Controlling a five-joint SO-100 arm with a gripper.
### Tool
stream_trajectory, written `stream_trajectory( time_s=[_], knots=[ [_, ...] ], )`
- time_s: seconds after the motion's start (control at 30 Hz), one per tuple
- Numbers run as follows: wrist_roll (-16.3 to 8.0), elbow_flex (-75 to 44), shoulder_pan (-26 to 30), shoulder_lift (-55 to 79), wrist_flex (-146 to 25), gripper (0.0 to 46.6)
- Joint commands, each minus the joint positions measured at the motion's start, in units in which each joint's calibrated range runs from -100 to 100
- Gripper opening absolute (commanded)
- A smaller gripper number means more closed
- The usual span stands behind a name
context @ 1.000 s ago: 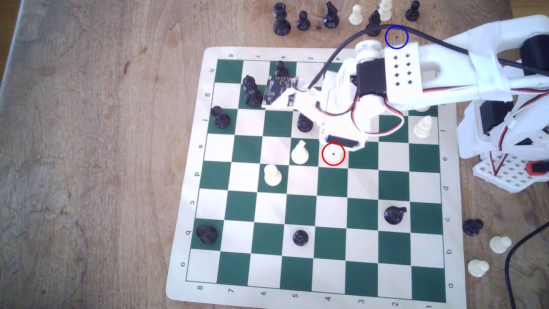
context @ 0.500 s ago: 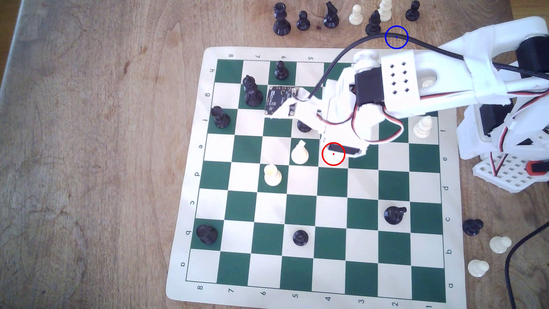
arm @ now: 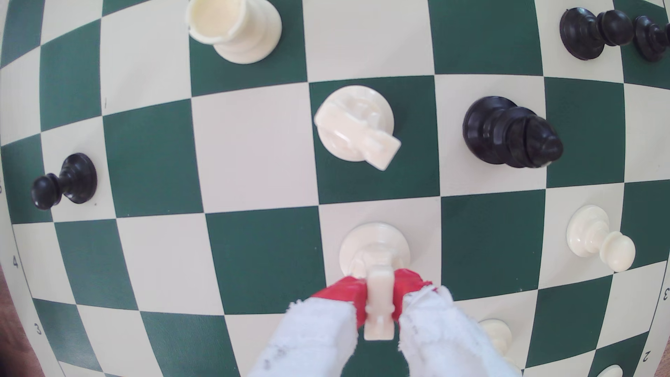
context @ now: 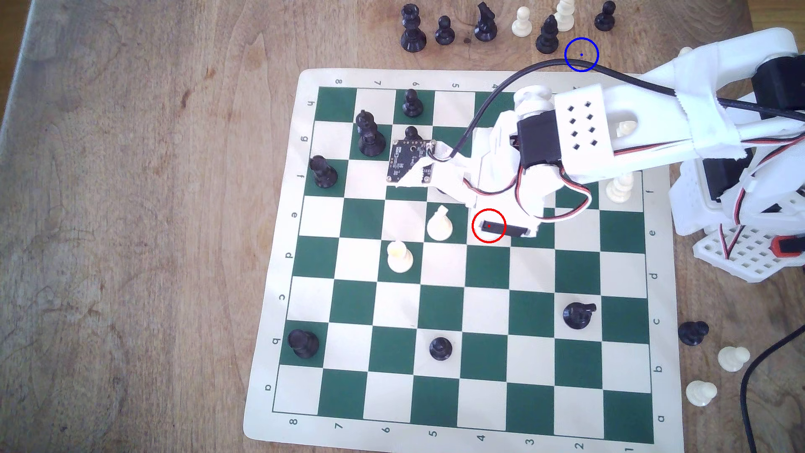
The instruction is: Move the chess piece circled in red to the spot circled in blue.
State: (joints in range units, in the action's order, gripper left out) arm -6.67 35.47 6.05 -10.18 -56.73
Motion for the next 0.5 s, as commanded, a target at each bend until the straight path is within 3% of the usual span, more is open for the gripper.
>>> stream_trajectory(
  time_s=[0.0,0.47],
  knots=[
    [-0.05,-1.2,0.33,-0.69,-0.35,0.5],
    [0.29,-4.47,-7.1,-19.87,-8.79,0.3]
  ],
)
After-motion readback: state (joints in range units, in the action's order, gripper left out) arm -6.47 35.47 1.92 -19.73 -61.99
